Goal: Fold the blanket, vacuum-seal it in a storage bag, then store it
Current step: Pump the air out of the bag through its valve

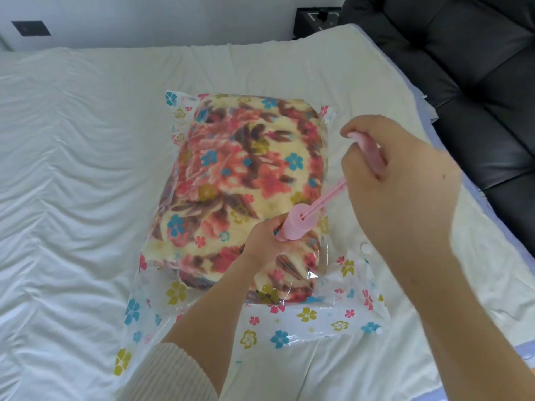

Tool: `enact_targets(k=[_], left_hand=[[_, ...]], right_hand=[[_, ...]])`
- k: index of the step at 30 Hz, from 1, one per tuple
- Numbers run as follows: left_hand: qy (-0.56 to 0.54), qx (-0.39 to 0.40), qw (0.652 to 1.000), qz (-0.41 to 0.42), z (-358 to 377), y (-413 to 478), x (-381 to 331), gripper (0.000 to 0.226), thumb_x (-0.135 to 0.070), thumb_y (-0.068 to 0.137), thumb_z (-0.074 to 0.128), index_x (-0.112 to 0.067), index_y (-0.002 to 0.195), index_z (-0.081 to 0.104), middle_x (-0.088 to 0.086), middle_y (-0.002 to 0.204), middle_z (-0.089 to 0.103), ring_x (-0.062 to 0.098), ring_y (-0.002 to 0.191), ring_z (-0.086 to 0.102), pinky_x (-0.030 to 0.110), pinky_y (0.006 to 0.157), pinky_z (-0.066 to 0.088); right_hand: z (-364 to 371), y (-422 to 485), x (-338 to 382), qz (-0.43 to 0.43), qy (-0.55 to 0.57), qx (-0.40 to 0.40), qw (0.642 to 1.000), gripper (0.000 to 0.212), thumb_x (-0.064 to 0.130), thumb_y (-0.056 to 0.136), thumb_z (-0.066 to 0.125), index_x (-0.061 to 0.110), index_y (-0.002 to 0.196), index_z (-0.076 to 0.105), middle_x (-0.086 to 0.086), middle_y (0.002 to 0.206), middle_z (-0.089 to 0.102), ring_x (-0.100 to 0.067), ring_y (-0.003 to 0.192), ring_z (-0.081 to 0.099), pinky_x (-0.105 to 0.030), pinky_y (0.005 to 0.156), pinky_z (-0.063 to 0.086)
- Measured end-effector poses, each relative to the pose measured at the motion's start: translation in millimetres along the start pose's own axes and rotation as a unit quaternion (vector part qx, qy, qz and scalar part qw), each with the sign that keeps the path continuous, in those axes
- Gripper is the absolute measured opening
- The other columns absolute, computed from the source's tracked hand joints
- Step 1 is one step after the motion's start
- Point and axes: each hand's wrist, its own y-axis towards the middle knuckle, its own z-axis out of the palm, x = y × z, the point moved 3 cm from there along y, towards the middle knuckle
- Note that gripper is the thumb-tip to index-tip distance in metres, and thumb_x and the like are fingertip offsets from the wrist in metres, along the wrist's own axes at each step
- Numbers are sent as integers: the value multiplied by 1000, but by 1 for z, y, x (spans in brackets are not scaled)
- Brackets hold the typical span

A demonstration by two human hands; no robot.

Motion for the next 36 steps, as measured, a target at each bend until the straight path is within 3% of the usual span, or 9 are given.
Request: enact_targets(k=[6, 11, 15, 18, 23, 25, 28, 33, 36], left_hand=[[31, -11, 999, 1, 1, -7, 1, 39, -12, 72, 78, -9, 108, 65, -23, 74, 60, -3, 70, 54, 5, 62, 37], [-1, -7, 1000, 5, -1, -1, -5, 47, -23, 70, 81, -22, 115, 64, -16, 96, 68, 8, 93, 62, 17, 81, 47], [9, -4, 1000, 0, 0, -5, -3, 38, -10, 69, 79, -14, 105, 67, -20, 75, 64, 2, 73, 57, 11, 66, 41], [-5, -11, 1000, -3, -3, -6, -2, 39, -12, 70, 79, -12, 106, 66, -21, 81, 65, 9, 82, 61, 20, 77, 47], [-9, 5, 1000, -5, -1, -4, -5, 46, -26, 69, 81, -20, 113, 66, -17, 95, 69, 4, 89, 63, 17, 78, 48], [1, -1, 1000, -10, -1, -6, -5, 35, -10, 69, 78, -8, 102, 67, -21, 75, 65, -6, 70, 57, 10, 65, 41], [2, -8, 1000, -13, -3, -7, -4, 29, -1, 65, 77, -3, 91, 65, -24, 65, 57, -8, 61, 52, 6, 60, 37], [6, -3, 1000, 4, -5, -4, -6, 34, -18, 70, 80, -15, 100, 66, -24, 80, 62, -5, 74, 56, 7, 67, 39], [15, -6, 1000, -2, -4, -5, -1, 26, -9, 63, 79, -17, 84, 66, -25, 64, 60, -8, 63, 53, 8, 61, 37]], right_hand=[[71, -47, -17, -18, -60, 145, 987, 14, 12, 77, 55, 14, 86, 65, 7, 42, 22, -19, 35, 31, -16, 41, 16], [9, 2, -2, 12, -13, -14, 1000, 28, 25, 83, 41, 21, 93, 66, -3, 46, 43, -25, 42, 37, -26, 47, 28], [74, -47, -17, -12, -48, 107, 993, 13, 9, 68, 63, 14, 80, 66, 6, 44, 20, -19, 29, 27, -10, 47, 5], [54, -30, -10, -40, -30, 137, 989, 15, 15, 75, 51, 13, 79, 65, 3, 43, 27, -22, 34, 37, -14, 49, 7], [16, -12, -5, 20, -9, -31, 999, 23, 18, 80, 49, 20, 91, 70, -2, 44, 40, -21, 39, 34, -21, 46, 18], [59, -42, -8, 4, -46, 89, 995, 20, 12, 65, 69, 17, 85, 71, 2, 40, 29, -19, 31, 32, -17, 44, 15], [67, -36, -17, -64, -75, 109, 989, 13, 13, 63, 73, 17, 74, 68, 8, 42, 16, -16, 32, 18, -12, 48, 1], [19, -9, 6, -18, -13, -22, 1000, 25, 19, 82, 47, 20, 94, 69, 4, 49, 36, -21, 42, 33, -22, 46, 23], [66, -48, -5, -32, -37, 84, 995, 19, 6, 68, 64, 16, 84, 69, 10, 45, 11, -16, 37, 20, -13, 38, 18]])
